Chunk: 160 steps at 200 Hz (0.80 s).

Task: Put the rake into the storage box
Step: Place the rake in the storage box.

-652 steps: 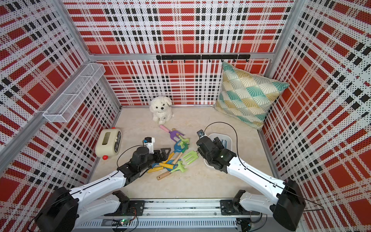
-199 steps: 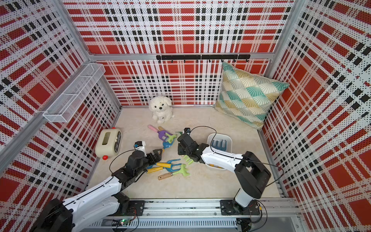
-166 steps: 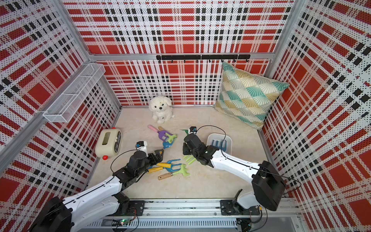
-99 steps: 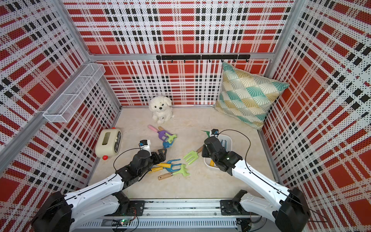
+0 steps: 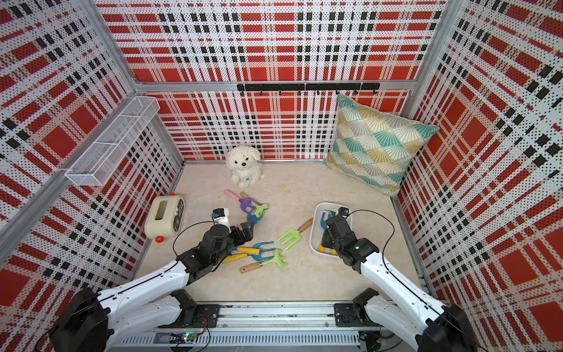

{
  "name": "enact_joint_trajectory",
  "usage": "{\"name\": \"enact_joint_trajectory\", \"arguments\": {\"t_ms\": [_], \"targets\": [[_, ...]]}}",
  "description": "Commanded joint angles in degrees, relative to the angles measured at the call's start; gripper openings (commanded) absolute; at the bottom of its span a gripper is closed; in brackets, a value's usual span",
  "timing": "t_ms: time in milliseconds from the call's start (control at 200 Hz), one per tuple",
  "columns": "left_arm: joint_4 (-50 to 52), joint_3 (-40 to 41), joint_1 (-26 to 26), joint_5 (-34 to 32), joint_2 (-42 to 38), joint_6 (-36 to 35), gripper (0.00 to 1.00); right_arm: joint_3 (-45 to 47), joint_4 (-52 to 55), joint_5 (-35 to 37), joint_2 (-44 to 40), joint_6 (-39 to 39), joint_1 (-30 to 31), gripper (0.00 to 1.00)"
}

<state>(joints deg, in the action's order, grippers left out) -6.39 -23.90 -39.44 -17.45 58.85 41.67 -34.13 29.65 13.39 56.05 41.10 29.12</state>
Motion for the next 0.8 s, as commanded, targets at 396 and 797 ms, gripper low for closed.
{"name": "enact_joint_trajectory", "arguments": {"t_ms": [396, 797], "targets": [[0.41, 0.29, 0.11, -2.21, 0.74, -0.63, 0.99, 1.49, -7.82, -4.02, 12.13, -3.03, -3.72, 0.47], [-0.53, -0.05, 0.86, -1.54, 1.78, -0.5, 0.99, -1.28, -3.37, -13.18, -0.77, -4.32, -3.9, 0.98]]}}
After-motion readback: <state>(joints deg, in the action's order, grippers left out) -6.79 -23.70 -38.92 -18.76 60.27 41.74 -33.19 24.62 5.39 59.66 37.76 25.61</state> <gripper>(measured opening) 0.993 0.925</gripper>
